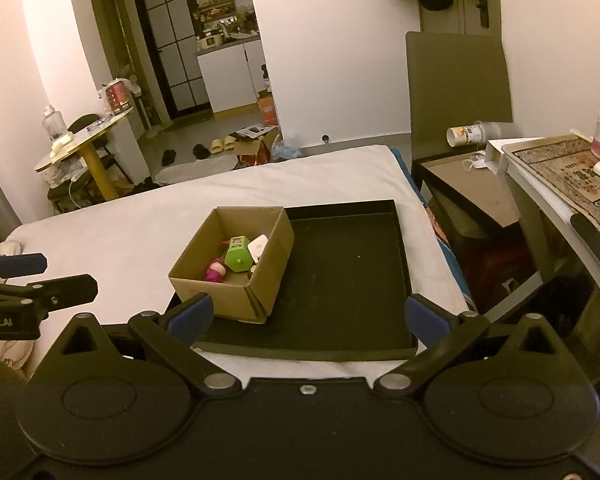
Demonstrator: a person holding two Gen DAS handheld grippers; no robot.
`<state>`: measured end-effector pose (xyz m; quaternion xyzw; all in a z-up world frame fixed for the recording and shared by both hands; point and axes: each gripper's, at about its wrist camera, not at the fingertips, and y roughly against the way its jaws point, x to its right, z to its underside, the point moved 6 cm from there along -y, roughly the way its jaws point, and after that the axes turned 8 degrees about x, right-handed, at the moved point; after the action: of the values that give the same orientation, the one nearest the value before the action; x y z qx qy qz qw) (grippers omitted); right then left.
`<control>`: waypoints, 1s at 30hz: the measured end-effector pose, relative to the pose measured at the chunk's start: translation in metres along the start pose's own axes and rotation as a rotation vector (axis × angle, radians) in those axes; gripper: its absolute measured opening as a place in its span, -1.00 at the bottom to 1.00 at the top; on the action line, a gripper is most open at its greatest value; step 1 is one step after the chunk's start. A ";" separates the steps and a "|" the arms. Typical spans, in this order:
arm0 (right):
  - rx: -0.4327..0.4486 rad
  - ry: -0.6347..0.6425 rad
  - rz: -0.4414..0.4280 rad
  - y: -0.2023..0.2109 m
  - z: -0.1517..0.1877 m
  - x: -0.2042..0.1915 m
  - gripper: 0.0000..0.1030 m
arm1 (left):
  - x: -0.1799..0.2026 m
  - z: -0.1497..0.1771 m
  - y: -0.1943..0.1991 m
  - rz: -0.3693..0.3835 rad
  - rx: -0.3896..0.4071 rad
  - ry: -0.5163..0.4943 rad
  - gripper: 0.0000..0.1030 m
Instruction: Organize rigid objects
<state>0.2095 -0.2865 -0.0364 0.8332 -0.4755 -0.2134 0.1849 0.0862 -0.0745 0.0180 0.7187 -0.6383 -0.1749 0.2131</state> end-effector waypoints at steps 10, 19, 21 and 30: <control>0.002 0.002 -0.004 0.000 0.001 -0.003 1.00 | -0.003 -0.001 0.000 -0.002 0.000 0.008 0.89; 0.004 0.001 -0.003 -0.001 0.002 -0.003 1.00 | -0.004 0.001 0.000 -0.003 0.001 0.013 0.89; 0.004 0.004 -0.003 0.000 0.002 -0.003 1.00 | -0.004 0.001 0.000 -0.003 0.002 0.013 0.89; 0.007 0.012 -0.001 0.000 0.000 -0.005 1.00 | -0.005 0.001 -0.001 -0.001 0.001 0.019 0.89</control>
<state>0.2076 -0.2821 -0.0354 0.8353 -0.4749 -0.2067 0.1846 0.0860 -0.0698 0.0166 0.7210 -0.6358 -0.1677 0.2187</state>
